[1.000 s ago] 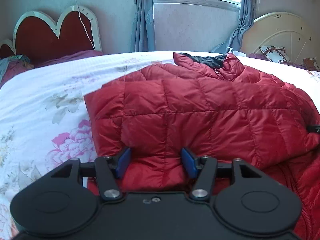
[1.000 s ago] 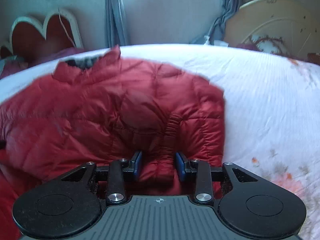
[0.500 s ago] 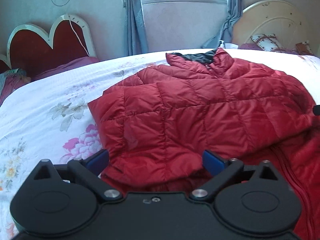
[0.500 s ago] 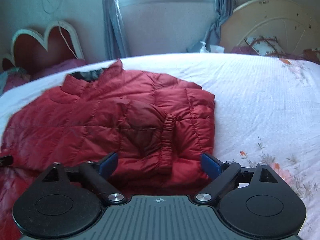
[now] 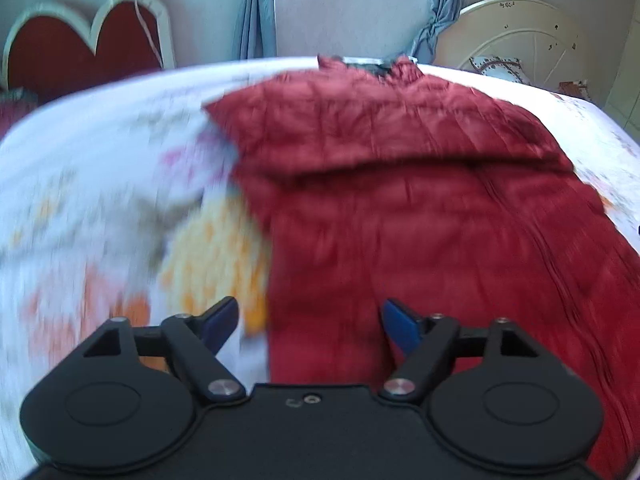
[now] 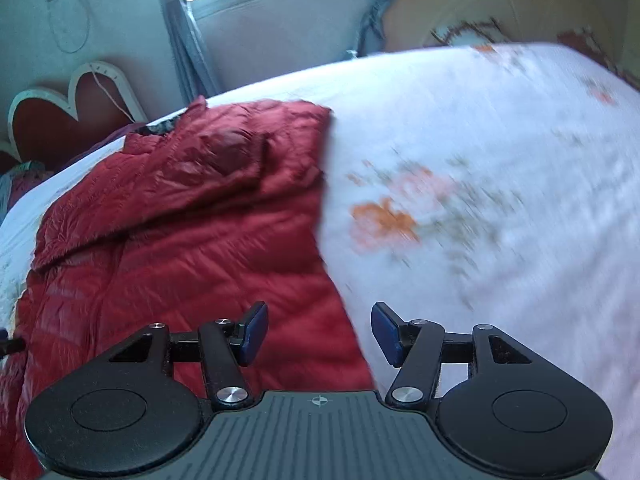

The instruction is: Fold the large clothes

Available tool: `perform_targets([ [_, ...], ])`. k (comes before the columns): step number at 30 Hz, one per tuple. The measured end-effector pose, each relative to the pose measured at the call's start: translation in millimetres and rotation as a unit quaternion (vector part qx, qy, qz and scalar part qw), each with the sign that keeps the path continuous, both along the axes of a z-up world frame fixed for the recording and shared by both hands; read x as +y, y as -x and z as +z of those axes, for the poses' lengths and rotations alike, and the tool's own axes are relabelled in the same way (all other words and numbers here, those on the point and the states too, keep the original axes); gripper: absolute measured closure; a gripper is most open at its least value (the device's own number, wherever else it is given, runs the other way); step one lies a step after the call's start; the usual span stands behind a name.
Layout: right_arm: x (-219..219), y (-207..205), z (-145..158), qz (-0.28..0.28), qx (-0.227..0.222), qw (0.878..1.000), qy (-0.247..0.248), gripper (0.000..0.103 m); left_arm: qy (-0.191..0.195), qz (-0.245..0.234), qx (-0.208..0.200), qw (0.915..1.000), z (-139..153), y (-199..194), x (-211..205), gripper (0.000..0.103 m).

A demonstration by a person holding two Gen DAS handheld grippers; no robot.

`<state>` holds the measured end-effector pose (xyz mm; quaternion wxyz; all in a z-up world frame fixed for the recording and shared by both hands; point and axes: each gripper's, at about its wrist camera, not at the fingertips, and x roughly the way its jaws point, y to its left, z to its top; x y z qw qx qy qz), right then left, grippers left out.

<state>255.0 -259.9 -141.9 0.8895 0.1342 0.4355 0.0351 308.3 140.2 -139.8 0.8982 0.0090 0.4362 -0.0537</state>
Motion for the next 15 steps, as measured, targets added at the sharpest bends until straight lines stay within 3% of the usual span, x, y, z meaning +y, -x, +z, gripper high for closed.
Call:
perform_targets([
  [8,-65.6,53.8,-26.1,-0.019,0.058,0.991,-0.118,0.045,0.09,0.027,0.04,0.9948,-4.8,75.3,13.6,0.035],
  [11,-76.4,75.4,-33.3,-0.008,0.054,0.985,-0.162,0.045,0.117,0.039,0.04,0.9916,-7.7,103.3,13.6,0.035],
  [15,-80.1,94.9,-38.8,0.018,0.051,0.974,-0.22,0.045,0.185,0.057,0.038,0.9803,-9.8,130.3,18.0,0.035],
])
